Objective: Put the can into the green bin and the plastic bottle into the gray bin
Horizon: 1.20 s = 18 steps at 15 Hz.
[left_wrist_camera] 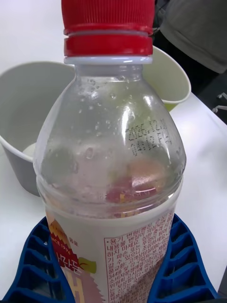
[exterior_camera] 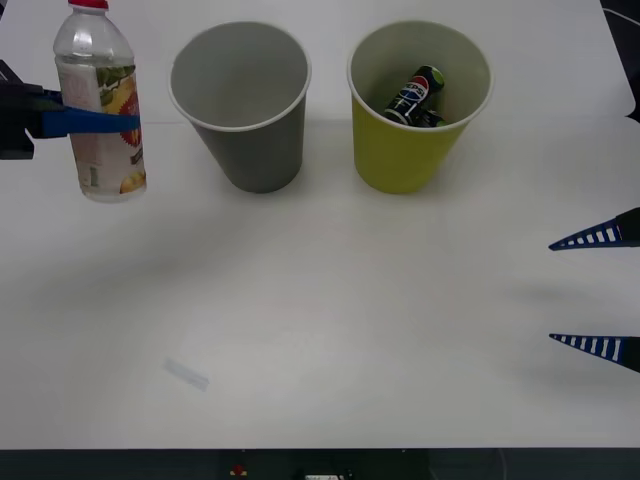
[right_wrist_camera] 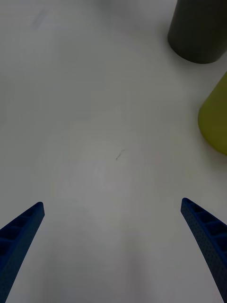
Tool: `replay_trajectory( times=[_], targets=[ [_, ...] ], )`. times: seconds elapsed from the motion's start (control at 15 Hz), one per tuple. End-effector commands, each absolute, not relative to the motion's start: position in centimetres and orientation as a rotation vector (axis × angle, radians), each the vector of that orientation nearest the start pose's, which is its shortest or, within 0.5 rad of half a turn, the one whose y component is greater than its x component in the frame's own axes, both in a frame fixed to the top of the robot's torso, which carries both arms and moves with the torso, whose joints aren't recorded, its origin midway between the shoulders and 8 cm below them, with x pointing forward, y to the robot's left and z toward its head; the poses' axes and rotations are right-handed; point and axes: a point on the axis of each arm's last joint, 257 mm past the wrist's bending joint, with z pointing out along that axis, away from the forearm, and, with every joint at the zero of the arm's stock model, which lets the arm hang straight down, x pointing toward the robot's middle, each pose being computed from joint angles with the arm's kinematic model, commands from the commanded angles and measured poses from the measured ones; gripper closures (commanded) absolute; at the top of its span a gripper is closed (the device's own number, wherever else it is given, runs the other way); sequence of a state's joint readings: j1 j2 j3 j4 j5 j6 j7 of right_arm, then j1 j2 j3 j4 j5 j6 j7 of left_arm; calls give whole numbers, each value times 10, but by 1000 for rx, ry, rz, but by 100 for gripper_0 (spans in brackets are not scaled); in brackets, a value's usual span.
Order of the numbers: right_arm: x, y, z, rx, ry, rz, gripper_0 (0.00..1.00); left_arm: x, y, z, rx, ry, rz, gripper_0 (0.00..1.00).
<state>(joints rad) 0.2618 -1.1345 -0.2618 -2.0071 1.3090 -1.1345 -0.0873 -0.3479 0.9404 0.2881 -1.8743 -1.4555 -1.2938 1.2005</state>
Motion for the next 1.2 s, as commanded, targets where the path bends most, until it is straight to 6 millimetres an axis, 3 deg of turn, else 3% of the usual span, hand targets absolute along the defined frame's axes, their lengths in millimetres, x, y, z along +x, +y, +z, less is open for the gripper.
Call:
replay_trajectory(
  times=[0.07,0.4,0.67,0.93,1.2],
  targets=[
    [341,-286,-167,-1634,1596,209,0,466,233,24,801,1908,-539,100],
    [341,-286,-167,-1634,1596,209,0,505,220,46,862,1911,-376,100],
    [341,-286,-167,-1634,1596,209,0,535,189,55,864,1950,-329,100],
    [341,-286,-167,-1634,1596,209,0,570,163,50,882,1989,-255,100],
    [341,-286,-167,-1634,1596,209,0,589,141,35,889,2052,-261,100]
  ],
)
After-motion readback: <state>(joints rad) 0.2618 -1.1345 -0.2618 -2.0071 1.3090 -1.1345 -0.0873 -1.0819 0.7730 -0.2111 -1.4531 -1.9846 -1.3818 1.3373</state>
